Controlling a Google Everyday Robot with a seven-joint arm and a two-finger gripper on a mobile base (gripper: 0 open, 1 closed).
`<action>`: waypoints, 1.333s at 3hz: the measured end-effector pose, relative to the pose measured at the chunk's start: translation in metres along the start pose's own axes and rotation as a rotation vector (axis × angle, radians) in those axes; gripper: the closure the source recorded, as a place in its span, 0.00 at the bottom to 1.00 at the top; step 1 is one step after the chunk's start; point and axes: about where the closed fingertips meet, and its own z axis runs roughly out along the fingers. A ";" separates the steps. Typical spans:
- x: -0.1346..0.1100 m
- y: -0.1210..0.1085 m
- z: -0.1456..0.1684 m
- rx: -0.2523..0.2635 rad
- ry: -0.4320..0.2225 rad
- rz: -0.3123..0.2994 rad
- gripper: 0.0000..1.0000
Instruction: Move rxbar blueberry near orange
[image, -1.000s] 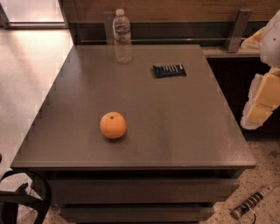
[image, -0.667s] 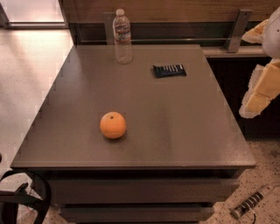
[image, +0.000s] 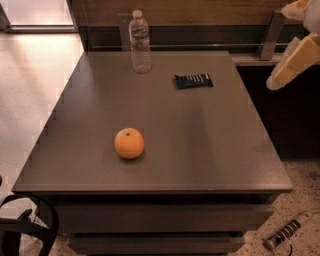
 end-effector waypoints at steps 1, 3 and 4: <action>0.002 -0.024 0.015 0.017 -0.051 0.018 0.00; 0.015 -0.057 0.083 -0.049 -0.154 0.102 0.00; 0.022 -0.063 0.131 -0.116 -0.206 0.141 0.00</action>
Offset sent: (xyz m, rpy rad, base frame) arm 0.0980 -0.0055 -0.0427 0.1856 0.0225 -0.0161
